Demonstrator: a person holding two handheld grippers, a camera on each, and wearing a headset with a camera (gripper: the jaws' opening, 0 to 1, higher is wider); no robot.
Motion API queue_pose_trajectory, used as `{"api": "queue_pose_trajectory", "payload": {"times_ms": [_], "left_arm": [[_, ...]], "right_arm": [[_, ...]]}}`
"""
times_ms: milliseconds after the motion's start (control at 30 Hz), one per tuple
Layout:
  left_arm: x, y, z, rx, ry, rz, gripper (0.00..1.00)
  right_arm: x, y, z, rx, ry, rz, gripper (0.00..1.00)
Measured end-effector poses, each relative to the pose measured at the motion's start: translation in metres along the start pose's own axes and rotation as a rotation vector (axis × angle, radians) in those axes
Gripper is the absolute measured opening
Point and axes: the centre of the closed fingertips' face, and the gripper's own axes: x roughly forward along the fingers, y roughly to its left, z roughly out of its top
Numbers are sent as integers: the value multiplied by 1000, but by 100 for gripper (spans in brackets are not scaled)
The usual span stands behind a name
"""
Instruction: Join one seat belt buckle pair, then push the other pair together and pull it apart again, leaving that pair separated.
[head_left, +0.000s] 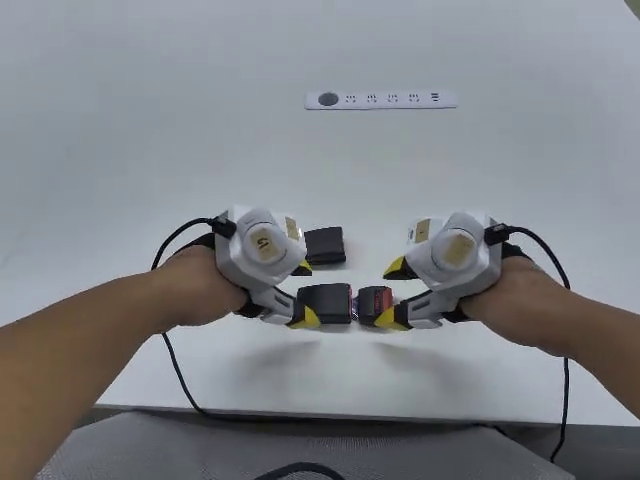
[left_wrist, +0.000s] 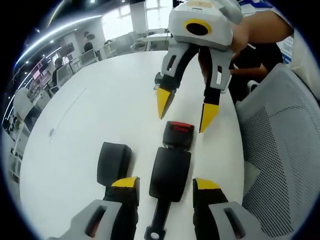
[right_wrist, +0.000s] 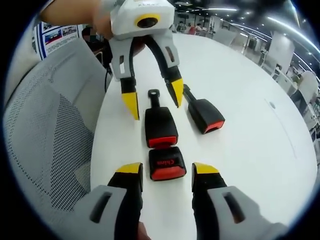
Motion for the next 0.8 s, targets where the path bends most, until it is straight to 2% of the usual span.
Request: {"api": "queue_pose_trajectory", "payload": {"times_ms": [100,200,267,367,433,533,633,667,800], "left_arm": [[-3,12,9,-19,-30,23,43],[-7,22,18,-14,-38,49,44],[-4,32,17,-19,-37,58,44],[1,41,15,-41,-23,55,44],[3,45,16,-33,-17,58,45],[5,60,18,-23,-12,68,46],[7,66,20,-26,-10,76,46],[8,73,17,-31,-4,73,46],[11,79,14,-34,17,80,46]], "right_arm": [[-6,-4,-4,4,-3,-10,36],[-15,-15,-10,3,-5,-26,36],[-20,-21,-17,3,-2,-27,35],[-27,-32,-28,-10,15,-30,35],[-34,-42,-36,-11,23,-42,35],[-44,-61,-49,-1,36,-73,35],[-51,-70,-60,-2,55,-85,34],[-54,-74,-65,-4,64,-91,35],[-61,-86,-79,-8,91,-98,36]]}}
